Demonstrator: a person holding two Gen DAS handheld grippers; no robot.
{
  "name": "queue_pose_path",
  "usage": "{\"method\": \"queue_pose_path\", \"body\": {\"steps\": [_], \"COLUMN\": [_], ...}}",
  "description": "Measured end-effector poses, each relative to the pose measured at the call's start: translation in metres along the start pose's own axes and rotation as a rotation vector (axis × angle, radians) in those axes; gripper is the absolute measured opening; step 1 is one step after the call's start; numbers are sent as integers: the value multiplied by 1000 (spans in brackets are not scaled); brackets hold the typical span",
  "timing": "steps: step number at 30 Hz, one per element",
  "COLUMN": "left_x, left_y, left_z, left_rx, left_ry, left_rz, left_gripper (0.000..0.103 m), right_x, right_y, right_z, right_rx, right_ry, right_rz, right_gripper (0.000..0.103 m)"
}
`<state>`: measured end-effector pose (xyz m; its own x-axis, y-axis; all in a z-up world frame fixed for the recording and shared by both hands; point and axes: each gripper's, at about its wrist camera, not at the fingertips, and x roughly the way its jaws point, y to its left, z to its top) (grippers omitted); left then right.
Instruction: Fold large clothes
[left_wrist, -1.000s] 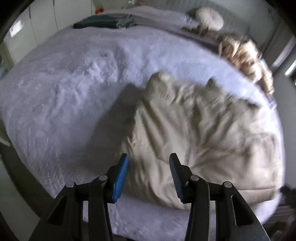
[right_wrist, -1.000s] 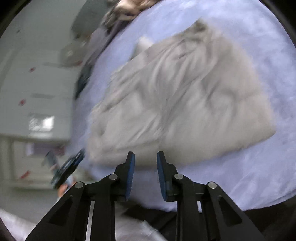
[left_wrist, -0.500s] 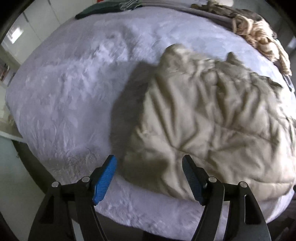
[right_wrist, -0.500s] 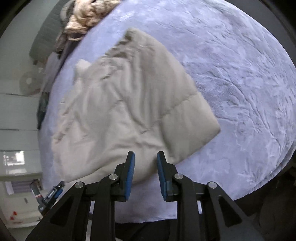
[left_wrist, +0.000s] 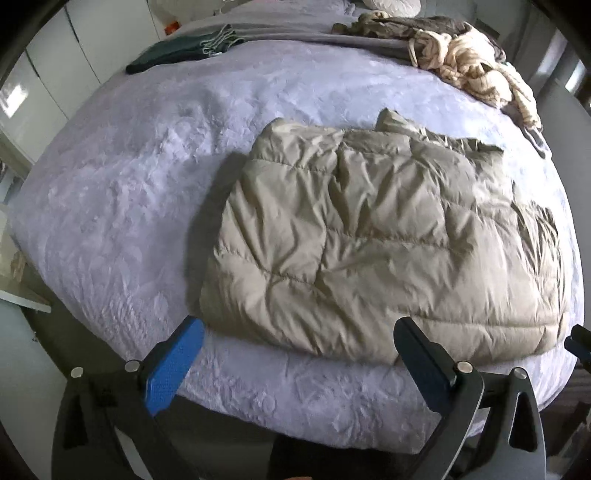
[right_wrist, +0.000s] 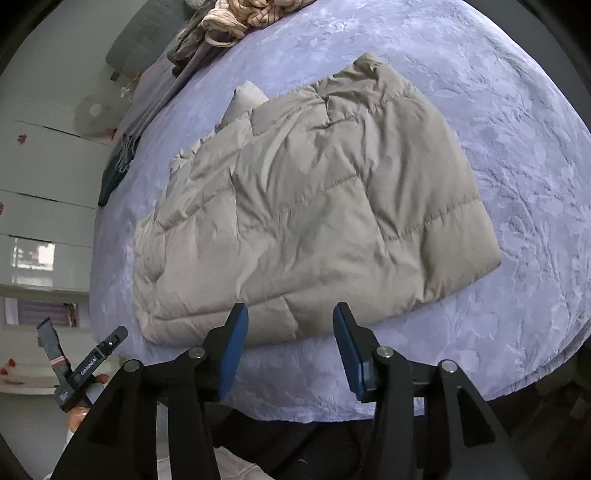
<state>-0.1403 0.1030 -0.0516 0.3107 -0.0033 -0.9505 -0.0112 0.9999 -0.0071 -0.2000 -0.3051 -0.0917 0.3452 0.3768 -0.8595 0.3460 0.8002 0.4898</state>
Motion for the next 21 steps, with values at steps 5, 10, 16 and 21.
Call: {"method": "queue_pose_path", "body": {"steps": [5, 10, 16, 21], "left_x": [-5, -1, 6, 19], "left_y": [-7, -9, 2, 21], "left_z": [-12, -10, 4, 26], "left_rx": [23, 47, 74, 100], "left_ry": [14, 26, 28, 42], "left_rz": [21, 20, 2, -16], "left_gripper": [103, 103, 103, 103], "right_x": [6, 2, 9, 30], "right_y": [-9, -5, 19, 55], "right_z": [-9, -13, -7, -4], "right_rx": [27, 10, -29, -56], "right_ry": [29, 16, -9, -8], "right_rz": [-7, -20, -32, -41], "right_gripper": [59, 73, 84, 87]}}
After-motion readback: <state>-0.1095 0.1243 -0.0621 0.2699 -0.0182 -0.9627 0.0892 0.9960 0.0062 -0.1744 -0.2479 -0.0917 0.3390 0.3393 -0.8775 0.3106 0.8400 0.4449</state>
